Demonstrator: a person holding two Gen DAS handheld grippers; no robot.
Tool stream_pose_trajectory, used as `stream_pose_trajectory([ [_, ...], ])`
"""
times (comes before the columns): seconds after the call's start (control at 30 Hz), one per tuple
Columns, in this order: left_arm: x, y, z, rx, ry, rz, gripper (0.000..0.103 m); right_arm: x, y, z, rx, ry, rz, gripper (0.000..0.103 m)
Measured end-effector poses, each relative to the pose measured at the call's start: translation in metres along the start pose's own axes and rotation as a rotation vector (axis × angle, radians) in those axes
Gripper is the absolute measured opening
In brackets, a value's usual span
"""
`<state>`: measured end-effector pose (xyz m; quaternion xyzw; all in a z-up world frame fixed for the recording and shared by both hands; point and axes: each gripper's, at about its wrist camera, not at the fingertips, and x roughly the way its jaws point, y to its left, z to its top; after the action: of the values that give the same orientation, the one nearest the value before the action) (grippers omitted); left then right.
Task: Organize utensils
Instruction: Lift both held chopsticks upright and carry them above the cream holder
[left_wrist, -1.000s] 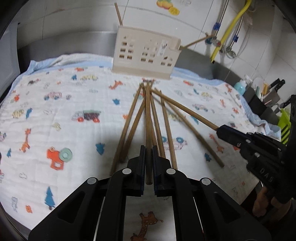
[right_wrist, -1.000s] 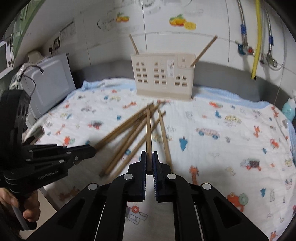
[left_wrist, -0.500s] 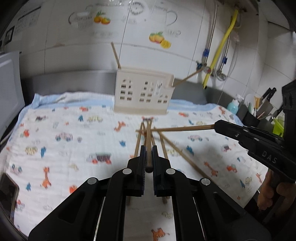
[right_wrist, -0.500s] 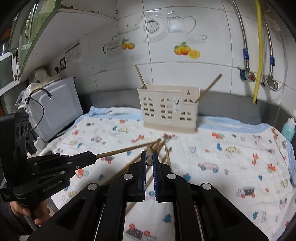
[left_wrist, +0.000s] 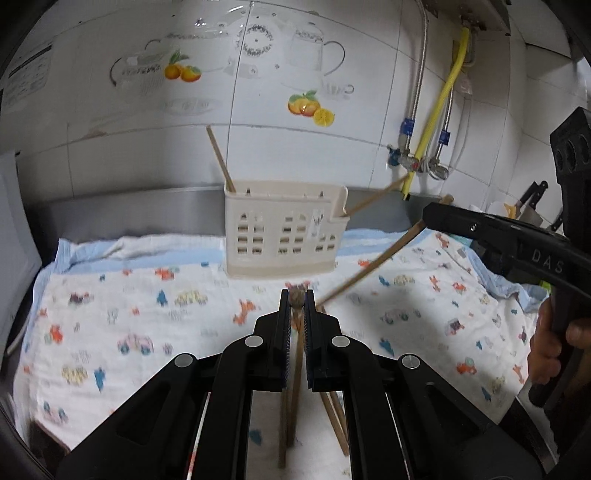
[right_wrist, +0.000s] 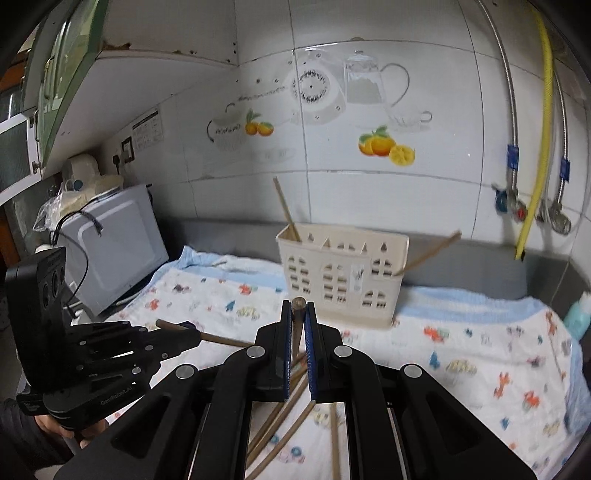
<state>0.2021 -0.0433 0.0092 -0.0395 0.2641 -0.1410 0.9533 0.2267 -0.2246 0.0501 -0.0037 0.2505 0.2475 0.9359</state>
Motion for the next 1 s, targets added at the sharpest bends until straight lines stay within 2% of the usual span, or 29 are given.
stream_pose_trajectory([
  [0.47, 0.01, 0.001, 0.07, 0.077, -0.047, 0.0, 0.005, -0.006, -0.033, 0.086, -0.027, -0.036, -0.06, 0.007],
  [0.7, 0.001, -0.006, 0.107, 0.111, -0.127, 0.01, 0.005, -0.016, -0.044, 0.124, -0.037, -0.089, -0.1, 0.007],
  [0.8, -0.007, -0.013, 0.13, 0.142, -0.186, 0.02, 0.005, -0.018, -0.048, 0.137, -0.033, -0.112, -0.112, 0.007],
  [0.93, -0.011, -0.019, 0.161, 0.172, -0.265, 0.037, 0.005, -0.01, -0.052, 0.146, -0.049, -0.117, -0.152, 0.007],
  [1.0, -0.008, -0.02, 0.175, 0.168, -0.276, 0.033, 0.005, -0.001, -0.055, 0.146, -0.051, -0.103, -0.159, 0.007],
])
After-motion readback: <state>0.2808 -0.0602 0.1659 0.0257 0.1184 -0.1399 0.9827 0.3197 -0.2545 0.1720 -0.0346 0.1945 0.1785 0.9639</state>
